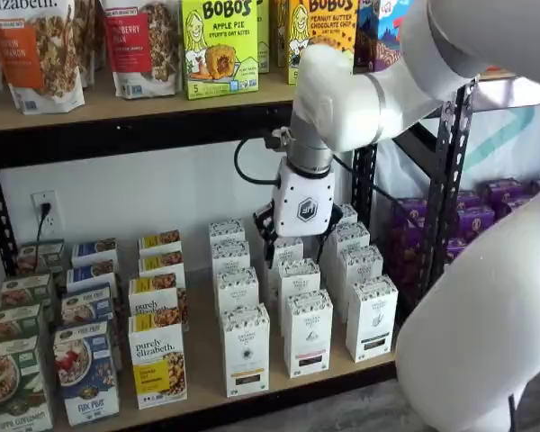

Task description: Pick up the white box with a yellow strip in the middle, on the bottom shelf, the fourth box from the left

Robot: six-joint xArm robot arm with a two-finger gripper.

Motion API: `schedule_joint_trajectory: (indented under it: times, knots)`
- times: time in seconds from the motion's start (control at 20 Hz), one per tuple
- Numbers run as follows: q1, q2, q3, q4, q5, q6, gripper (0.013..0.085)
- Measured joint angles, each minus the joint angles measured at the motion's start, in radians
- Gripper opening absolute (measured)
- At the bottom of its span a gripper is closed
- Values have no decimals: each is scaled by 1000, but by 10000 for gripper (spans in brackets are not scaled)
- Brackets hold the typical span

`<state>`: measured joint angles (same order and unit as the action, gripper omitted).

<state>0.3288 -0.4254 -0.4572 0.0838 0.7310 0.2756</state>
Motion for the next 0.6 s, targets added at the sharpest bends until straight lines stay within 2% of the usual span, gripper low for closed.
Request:
schedule_joint_trajectory:
  times: [0.3, 0.6]
  knots:
    - [10, 103, -17, 14, -87, -6, 850]
    - [6, 191, -41, 1, -144, -3, 850]
